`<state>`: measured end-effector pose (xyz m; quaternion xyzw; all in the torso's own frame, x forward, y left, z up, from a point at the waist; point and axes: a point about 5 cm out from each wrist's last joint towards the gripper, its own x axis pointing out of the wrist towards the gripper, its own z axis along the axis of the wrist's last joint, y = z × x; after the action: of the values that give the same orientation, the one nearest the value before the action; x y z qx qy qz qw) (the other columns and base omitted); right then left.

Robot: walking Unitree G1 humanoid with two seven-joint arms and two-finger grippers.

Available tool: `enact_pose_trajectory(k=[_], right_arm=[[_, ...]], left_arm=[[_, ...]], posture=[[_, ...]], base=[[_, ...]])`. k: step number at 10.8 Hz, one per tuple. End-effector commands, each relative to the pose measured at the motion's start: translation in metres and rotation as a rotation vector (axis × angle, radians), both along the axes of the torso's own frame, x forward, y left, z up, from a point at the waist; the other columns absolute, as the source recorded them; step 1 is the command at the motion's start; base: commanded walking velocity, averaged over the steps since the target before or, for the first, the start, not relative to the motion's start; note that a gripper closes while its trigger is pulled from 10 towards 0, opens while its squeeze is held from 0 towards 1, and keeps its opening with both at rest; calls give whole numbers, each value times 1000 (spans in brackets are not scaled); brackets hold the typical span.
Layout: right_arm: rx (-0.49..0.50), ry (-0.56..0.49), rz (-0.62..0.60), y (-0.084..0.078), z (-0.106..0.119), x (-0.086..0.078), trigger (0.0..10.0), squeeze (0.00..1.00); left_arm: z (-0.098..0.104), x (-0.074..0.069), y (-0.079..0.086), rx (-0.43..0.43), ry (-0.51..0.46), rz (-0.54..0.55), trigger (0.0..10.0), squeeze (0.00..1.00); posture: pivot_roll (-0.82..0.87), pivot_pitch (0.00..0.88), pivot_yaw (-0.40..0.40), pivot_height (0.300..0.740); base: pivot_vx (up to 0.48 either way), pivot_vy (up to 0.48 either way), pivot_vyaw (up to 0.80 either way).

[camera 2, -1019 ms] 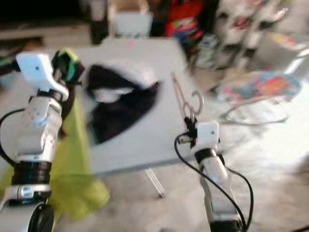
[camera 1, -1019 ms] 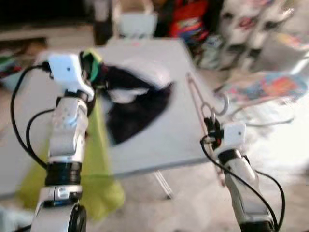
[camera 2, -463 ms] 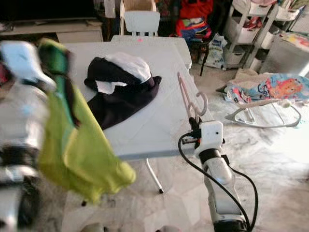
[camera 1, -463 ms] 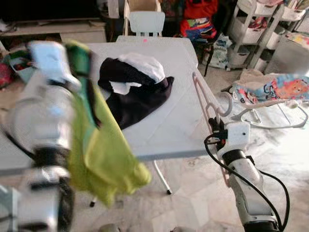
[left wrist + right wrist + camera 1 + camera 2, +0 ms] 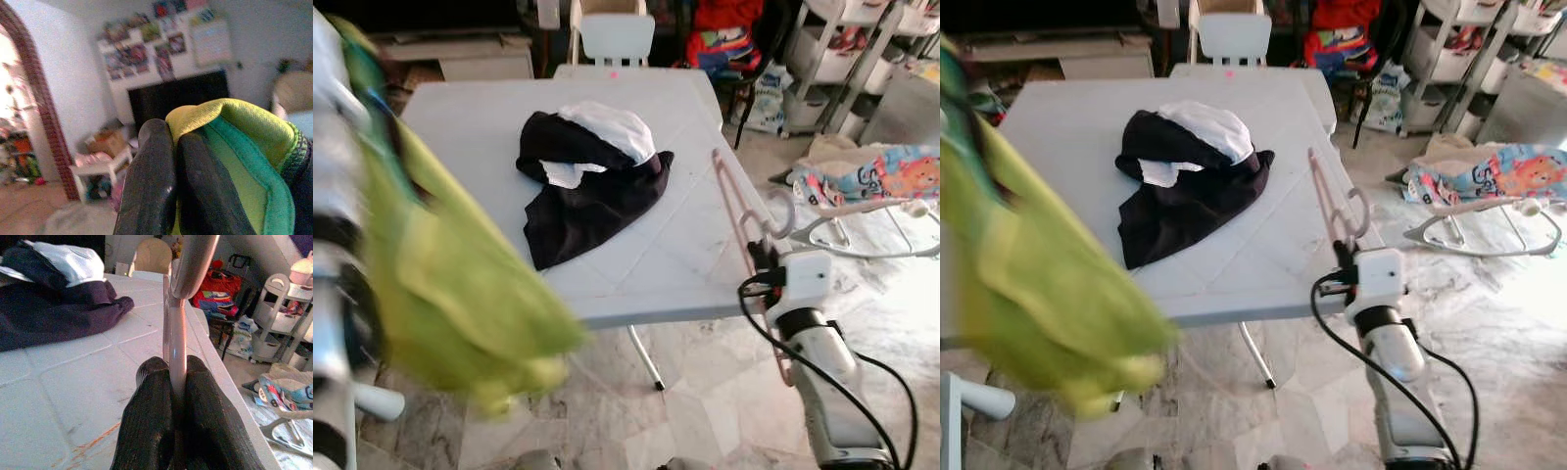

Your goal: Hang hanger

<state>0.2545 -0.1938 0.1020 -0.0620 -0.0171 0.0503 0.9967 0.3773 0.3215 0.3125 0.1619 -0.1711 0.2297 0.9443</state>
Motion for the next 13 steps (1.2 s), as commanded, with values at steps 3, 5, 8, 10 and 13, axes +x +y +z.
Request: enact_pose_trajectory(k=[3, 5, 8, 10, 13], right_arm=[[-19, 31, -19, -9, 1, -5, 10000, 0], [-25, 27, -19, -9, 4, -6, 10000, 0], [-30, 37, -11, -7, 4, -8, 10000, 0], [-29, 46, -4, -6, 3, -6, 10000, 0], [-17, 64, 26, 6, -4, -2, 10000, 0]], left_arm=[[83, 9, -49, 151, -207, -121, 10000, 0], [67, 26, -114, 358, -167, -319, 10000, 0], [-45, 35, -163, 372, 153, -675, 10000, 0], [-121, 22, -155, 305, 405, -778, 10000, 1000], [-152, 9, -122, 239, 478, -649, 10000, 1000]], posture=[[-180, 0, -28, 740], [-194, 0, -32, 740], [-192, 0, -44, 740], [-174, 0, -45, 740], [-147, 0, -38, 740]], base=[[0, 0, 0], [0, 0, 0], [0, 0, 0], [0, 0, 0], [0, 0, 0]])
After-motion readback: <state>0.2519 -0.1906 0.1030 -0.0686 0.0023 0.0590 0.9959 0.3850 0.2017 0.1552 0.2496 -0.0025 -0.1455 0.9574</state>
